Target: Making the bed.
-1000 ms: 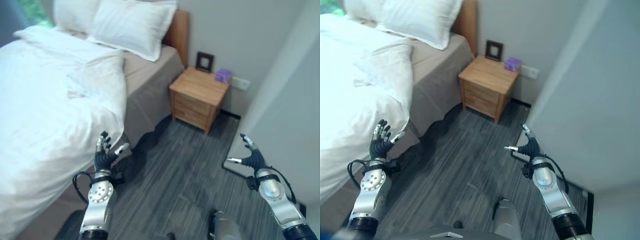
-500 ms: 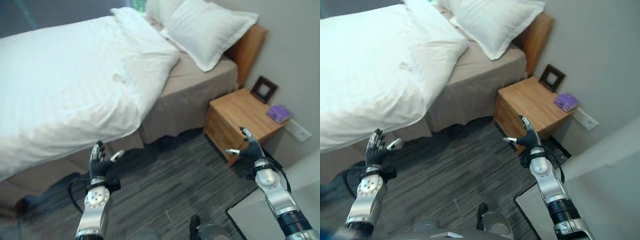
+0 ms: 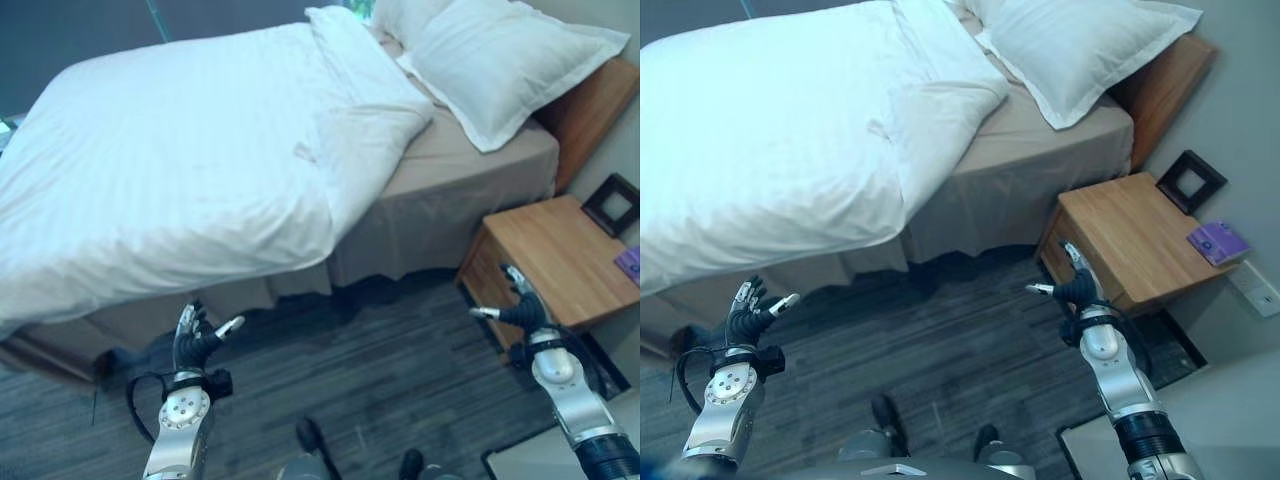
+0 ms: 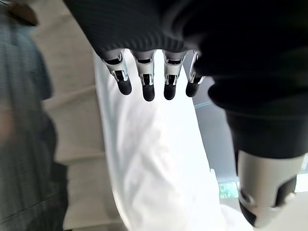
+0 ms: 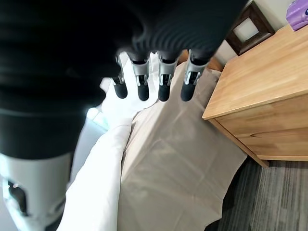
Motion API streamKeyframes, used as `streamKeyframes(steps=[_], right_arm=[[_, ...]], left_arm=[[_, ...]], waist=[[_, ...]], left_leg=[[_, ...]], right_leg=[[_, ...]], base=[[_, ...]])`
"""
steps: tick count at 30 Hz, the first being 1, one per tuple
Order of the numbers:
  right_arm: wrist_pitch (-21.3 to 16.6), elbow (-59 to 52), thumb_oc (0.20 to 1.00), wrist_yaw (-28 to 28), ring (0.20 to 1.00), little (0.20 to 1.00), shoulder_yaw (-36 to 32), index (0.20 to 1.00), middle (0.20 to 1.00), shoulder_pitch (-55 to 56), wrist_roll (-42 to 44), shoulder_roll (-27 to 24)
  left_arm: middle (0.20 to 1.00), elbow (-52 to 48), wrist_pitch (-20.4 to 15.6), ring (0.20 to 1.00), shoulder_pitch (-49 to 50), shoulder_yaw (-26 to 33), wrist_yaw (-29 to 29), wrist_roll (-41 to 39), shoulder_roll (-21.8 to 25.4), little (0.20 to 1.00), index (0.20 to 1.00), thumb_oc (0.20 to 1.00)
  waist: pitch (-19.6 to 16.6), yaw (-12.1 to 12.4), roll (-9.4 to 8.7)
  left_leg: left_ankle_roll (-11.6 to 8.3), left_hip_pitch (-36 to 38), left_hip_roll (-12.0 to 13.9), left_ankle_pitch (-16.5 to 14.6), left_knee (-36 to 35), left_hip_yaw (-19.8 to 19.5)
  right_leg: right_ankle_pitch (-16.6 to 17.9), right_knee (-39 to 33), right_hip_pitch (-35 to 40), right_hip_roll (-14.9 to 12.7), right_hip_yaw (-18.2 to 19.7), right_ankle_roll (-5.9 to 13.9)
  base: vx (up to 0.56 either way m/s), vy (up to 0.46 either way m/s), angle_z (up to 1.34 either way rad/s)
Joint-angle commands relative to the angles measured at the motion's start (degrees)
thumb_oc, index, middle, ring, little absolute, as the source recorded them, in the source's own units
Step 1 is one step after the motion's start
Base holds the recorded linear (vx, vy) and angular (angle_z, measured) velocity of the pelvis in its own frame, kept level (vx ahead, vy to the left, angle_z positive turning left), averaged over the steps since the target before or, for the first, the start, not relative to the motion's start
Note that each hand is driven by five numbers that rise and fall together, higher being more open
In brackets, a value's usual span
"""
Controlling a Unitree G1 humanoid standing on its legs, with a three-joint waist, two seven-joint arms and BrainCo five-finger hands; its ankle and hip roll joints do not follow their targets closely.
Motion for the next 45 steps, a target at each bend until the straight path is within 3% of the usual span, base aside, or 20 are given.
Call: streamKeyframes(steps=[1,4,7,8,9,10,13,16,17,19,22,25,27,28,35,36,38,40,43,45], right_arm=[[-2.4,-2.2,1.000,-0.3,1.000,1.000,1.1,1.000,1.000,-6.6,-3.6,1.4],[-2.4,-1.6,1.000,-0.5,1.000,1.000,1.9,1.000,1.000,-8.1,-3.3,1.4],[-2.1,-0.3,1.000,-0.5,1.000,1.000,1.0,1.000,1.000,-8.8,-1.8,-0.2],[-2.0,0.0,1.000,-0.6,1.000,1.000,0.0,1.000,1.000,-8.3,-1.0,-0.5],[-2.0,0.0,1.000,-0.6,1.000,1.000,0.0,1.000,1.000,-8.3,-1.0,-0.5],[-1.8,0.3,1.000,-0.7,1.000,1.000,-1.0,1.000,1.000,-7.9,-0.3,-0.4],[-1.6,0.3,1.000,-0.8,1.000,1.000,-1.6,1.000,1.000,-7.9,0.1,-0.6],[-2.0,0.7,1.000,-1.1,1.000,1.000,-1.8,1.000,1.000,-8.3,0.9,-1.1],[-2.4,0.4,1.000,-0.7,1.000,1.000,-1.3,1.000,1.000,-8.8,1.6,-1.3],[-2.8,-0.1,1.000,0.0,1.000,1.000,0.7,1.000,1.000,-10.7,2.9,-1.4],[-3.7,-1.3,1.000,0.9,1.000,1.000,3.5,1.000,1.000,-14.3,3.4,-4.3],[-3.8,-1.7,1.000,1.3,1.000,1.000,4.1,1.000,1.000,-14.9,4.5,-5.1],[-4.1,-3.4,1.000,2.2,1.000,1.000,3.6,1.000,1.000,-14.2,5.3,-7.2],[-4.3,-3.8,1.000,2.6,1.000,1.000,3.2,1.000,1.000,-13.5,5.5,-8.2],[-4.5,-4.5,1.000,3.9,1.000,1.000,2.9,1.000,1.000,-12.1,5.7,-9.3],[-1.3,7.5,1.000,5.3,1.000,1.000,-7.9,1.000,1.000,1.2,8.1,-4.8],[-0.7,9.2,1.000,5.1,1.000,1.000,-8.9,1.000,1.000,0.9,8.7,-4.6],[-0.2,9.5,1.000,5.5,1.000,1.000,-9.3,1.000,1.000,1.2,8.0,-4.9],[-0.1,9.7,1.000,5.5,1.000,1.000,-9.9,1.000,1.000,1.2,7.5,-4.5],[-1.1,9.4,1.000,4.9,1.000,1.000,-8.7,1.000,1.000,-0.7,6.9,-4.0]], left_arm=[[1.000,-5.0,-1.8,1.000,-1.6,1.7,-0.7,3.7,8.1,1.000,1.000,1.000],[1.000,-4.6,-1.7,1.000,-2.5,1.2,-1.0,4.1,9.4,1.000,1.000,1.000],[1.000,-4.1,-2.1,1.000,-4.1,0.3,-2.1,3.2,11.4,1.000,1.000,1.000],[1.000,-3.6,-2.1,1.000,-4.7,0.4,-2.3,3.0,12.0,1.000,1.000,1.000],[1.000,-3.6,-2.1,1.000,-4.7,0.3,-2.3,3.0,12.1,1.000,1.000,1.000],[1.000,-3.0,-2.0,1.000,-5.4,0.5,-2.2,2.7,12.5,1.000,1.000,1.000],[1.000,-2.3,-2.1,1.000,-6.0,0.5,-2.1,2.5,13.2,1.000,1.000,1.000],[1.000,1.7,-3.0,1.000,-6.5,0.2,-2.4,0.8,14.4,1.000,1.000,1.000],[1.000,2.5,-3.4,1.000,-7.6,-0.5,-2.4,-0.3,15.0,1.000,1.000,1.000],[1.000,4.2,-4.0,1.000,-6.8,0.6,-2.9,-2.4,15.8,1.000,1.000,1.000],[1.000,5.7,-5.1,1.000,-5.8,0.9,-3.4,-6.1,13.2,1.000,1.000,1.000],[1.000,6.8,-5.6,1.000,-6.0,0.1,-4.0,-7.9,12.2,1.000,1.000,1.000],[1.000,7.1,-6.0,1.000,-6.9,-0.9,-4.9,-9.3,11.2,1.000,1.000,1.000],[1.000,7.3,-5.9,1.000,-6.5,-0.8,-5.6,-9.7,11.3,1.000,1.000,1.000],[1.000,8.5,-5.6,1.000,-5.0,-1.2,-7.2,-8.6,12.0,1.000,1.000,1.000],[1.000,13.9,-1.4,1.000,5.4,6.7,-6.5,-13.4,5.3,1.000,1.000,1.000],[1.000,13.1,-1.5,1.000,5.5,6.2,-6.4,-12.6,5.8,1.000,1.000,1.000],[1.000,13.0,-0.6,1.000,4.7,5.1,-7.0,-11.1,6.3,1.000,1.000,1.000],[1.000,13.0,-1.0,1.000,2.1,4.4,-6.3,-10.7,7.2,1.000,1.000,1.000],[1.000,9.7,-2.5,1.000,-0.5,3.2,-6.0,-12.2,8.0,1.000,1.000,1.000]], waist=[[0.2,0.1,-5.18],[1.1,-0.2,-5.19],[1.8,-1.7,-5.64],[1.8,-2.5,-5.86],[1.8,-2.5,-5.84],[2.0,-3.3,-5.96],[2.0,-3.3,-5.82],[1.6,-3.4,-5.87],[1.7,-3.8,-6.03],[1.2,-2.5,-5.64],[-0.2,-2.1,-3.24],[0.2,-2.3,-2.28],[1.3,-2.4,-1.66],[1.2,-2.8,-1.17],[0.8,-3.2,-0.29],[1.7,-1.2,-5.17],[1.0,-2.2,-5.04],[-0.8,-3.3,-4.08],[-1.8,-4.1,-3.73],[-0.6,-4.5,-3.43]], left_leg=[[0.90,1.2,-0.9,-4.6,0.7,0.6],[1.35,2.1,-0.6,-5.6,0.7,0.7],[-0.20,4.1,0.2,-6.8,0.7,-1.4],[-0.89,4.9,0.6,-7.7,0.7,-3.0],[-0.88,4.9,0.6,-7.8,0.7,-3.0],[-1.61,5.8,1.4,-8.0,0.7,-4.2],[-2.50,6.6,2.4,-8.1,0.7,-4.3],[-3.52,8.0,3.4,-7.8,0.7,-4.5],[-3.74,8.8,3.9,-7.7,0.7,-5.1],[-5.62,8.6,5.3,-6.6,0.7,-5.0],[-7.95,7.7,8.8,-3.0,0.7,-4.6],[-7.81,7.3,8.5,-2.5,0.7,-5.9],[-6.23,4.7,5.9,-1.2,0.7,-8.6],[-6.79,5.0,6.0,-2.5,0.7,-8.5],[-6.90,5.5,6.2,-2.2,0.7,-7.6],[-5.09,-7.6,4.9,-7.9,22.7,-11.1],[-4.91,-4.7,4.3,-9.4,27.0,-9.3],[-3.22,2.3,0.8,-15.2,17.8,-8.0],[-2.50,5.1,-0.5,-13.2,10.0,-8.9],[-0.83,8.6,-1.8,-12.7,4.5,-8.7]], right_leg=[[9.7,9.0,-0.8,-7.4,5.6,3.91],[10.1,13.4,-4.8,-8.2,5.2,3.52],[6.0,-1.1,-7.8,-5.0,7.0,1.98],[8.2,-8.5,-8.9,-4.2,10.5,2.95],[8.5,-8.9,-8.7,-4.2,10.4,3.01],[11.3,-12.9,-11.2,-4.9,13.7,3.93],[11.8,-13.7,-13.4,-5.6,13.3,4.54],[12.5,-13.0,-12.2,-6.6,10.0,4.32],[13.4,-8.6,-12.5,-6.9,11.3,4.09],[13.5,-12.6,-8.9,-7.6,8.8,4.30],[9.7,-13.8,-8.3,-3.4,8.9,3.01],[8.7,-13.8,-7.8,-2.7,8.7,2.45],[8.7,-13.8,-7.1,-2.7,7.2,1.45],[7.8,-13.8,-6.4,-2.7,7.0,1.90],[9.3,-13.8,-5.3,-2.8,6.1,1.34],[0.6,-10.9,2.0,-2.3,14.3,-1.38],[1.3,-10.4,1.5,-2.7,11.5,-1.85],[1.0,-10.1,1.7,-3.0,9.6,0.13],[1.4,-4.5,-0.2,-3.6,7.8,1.09],[6.5,8.3,-6.0,-5.7,8.3,4.15]], base=[[0.17,0.120,0.20],[0.13,0.031,0.41],[0.36,-0.157,0.38],[0.27,-0.178,0.36],[0.33,-0.253,0.68],[0.17,-0.127,0.66],[0.15,-0.175,0.54],[0.18,-0.262,0.08],[0.23,-0.495,0.16],[0.24,-0.539,0.06],[0.24,-0.401,-0.38],[0.04,-0.102,-0.10],[-0.04,-0.077,0.13],[-0.04,0.009,0.50],[0.03,0.010,0.30],[-0.05,-0.017,0.07],[-0.09,-0.008,0.01],[0.04,0.142,0.34],[-0.01,0.148,0.63],[-0.02,0.162,0.28]])
